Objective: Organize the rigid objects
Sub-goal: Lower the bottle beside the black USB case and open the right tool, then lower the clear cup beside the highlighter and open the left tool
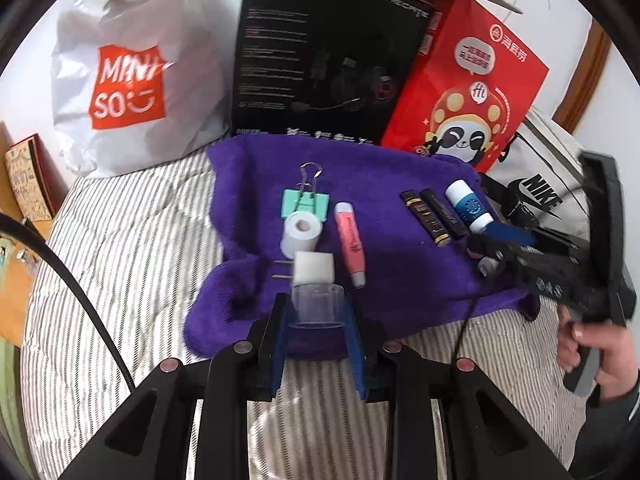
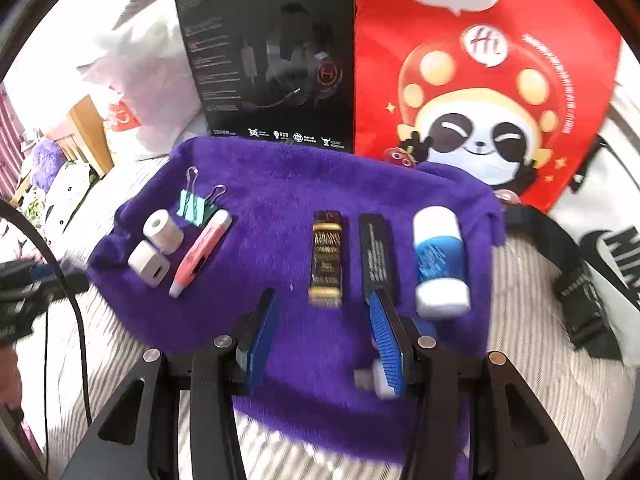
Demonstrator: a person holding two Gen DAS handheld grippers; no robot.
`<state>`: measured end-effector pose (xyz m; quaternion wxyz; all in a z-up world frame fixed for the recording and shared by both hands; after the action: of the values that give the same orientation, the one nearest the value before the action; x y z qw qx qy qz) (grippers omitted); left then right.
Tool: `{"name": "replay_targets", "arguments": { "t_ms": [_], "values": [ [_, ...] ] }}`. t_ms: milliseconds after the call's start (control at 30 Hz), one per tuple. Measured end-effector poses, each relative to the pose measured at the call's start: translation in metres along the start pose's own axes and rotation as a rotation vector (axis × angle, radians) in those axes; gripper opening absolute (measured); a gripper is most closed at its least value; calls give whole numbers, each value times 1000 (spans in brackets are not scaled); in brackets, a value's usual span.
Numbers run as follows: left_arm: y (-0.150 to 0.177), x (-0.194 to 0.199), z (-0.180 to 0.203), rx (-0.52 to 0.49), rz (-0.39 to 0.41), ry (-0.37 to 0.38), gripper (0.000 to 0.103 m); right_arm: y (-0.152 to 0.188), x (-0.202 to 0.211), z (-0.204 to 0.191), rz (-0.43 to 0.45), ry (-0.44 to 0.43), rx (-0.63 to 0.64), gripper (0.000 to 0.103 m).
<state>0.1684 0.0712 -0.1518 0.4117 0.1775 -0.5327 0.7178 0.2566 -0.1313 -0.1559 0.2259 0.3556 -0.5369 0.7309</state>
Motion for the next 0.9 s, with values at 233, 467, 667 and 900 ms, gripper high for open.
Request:
{"name": "replay_targets", "arguments": {
  "t_ms": [233,467,667,900],
  "values": [
    [-9,-10,15,-26,-5,13,25,23,21,17,4,14,-15,47],
    [-25,-37,29,-67,-39,36,25,33,29,29,3,5,-67,47],
    [-42,-68,33,-83,-60,47,25,41,26,37,-7,4,-98,47],
    [-55,-98,40,-113,-77,31,25,50,21,48,-24,1,-142,47]
  ]
}}
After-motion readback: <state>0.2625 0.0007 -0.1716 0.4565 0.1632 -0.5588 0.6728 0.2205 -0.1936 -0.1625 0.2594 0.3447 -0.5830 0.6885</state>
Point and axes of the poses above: each gripper's, at about its wrist camera, not at the fingertips, and x roughly against the way its jaws point, z to its right, y to its underside, the point moved 7 cm from there along -x, roughly the way its jaws point, and after that the axes turned 14 degrees about y, right-handed, at the moved point
